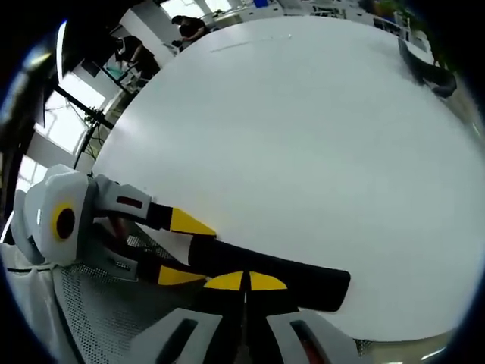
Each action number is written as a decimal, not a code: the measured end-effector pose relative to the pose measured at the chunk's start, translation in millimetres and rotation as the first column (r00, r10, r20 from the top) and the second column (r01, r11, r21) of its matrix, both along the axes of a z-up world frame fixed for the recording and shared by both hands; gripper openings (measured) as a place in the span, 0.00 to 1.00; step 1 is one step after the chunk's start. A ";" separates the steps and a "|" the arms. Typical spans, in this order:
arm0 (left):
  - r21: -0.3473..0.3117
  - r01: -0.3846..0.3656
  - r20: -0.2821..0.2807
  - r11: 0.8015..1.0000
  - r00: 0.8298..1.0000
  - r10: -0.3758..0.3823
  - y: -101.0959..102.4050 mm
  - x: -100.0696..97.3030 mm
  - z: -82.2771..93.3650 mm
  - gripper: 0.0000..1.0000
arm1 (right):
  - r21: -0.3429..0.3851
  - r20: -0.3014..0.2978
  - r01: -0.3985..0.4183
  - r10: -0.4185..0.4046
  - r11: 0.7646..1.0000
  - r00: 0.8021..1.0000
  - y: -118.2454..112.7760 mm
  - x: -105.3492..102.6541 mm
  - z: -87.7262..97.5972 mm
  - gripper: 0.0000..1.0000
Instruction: Press the specified remote control buttons in sequence, fully releasing each button before pressing the next.
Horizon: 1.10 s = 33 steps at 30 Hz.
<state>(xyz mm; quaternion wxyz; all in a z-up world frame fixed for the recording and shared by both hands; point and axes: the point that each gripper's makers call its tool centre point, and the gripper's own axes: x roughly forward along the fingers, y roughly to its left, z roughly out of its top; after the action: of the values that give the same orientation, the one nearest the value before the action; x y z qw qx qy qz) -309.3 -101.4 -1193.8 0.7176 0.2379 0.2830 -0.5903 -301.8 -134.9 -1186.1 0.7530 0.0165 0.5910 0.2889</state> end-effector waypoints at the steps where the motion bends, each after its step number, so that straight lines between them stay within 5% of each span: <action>1: -0.001 -0.001 -0.001 1.000 1.000 0.001 0.1 -0.2 0.0 0.24 | -0.004 0.003 -0.003 0.003 1.000 1.000 -0.1 0.0 -0.2 0.00; 33: -0.012 -0.003 -0.004 1.000 1.000 0.003 -0.9 -0.2 0.3 0.24 | 0.004 0.049 -0.011 0.011 1.000 0.999 0.4 4.3 -0.3 0.00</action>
<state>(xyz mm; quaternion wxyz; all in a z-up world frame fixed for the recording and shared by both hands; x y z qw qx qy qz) -309.5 -102.4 -1193.6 0.7192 0.2318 0.2810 -0.5916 -297.4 -134.5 -1186.4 0.7656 0.0077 0.5720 0.2944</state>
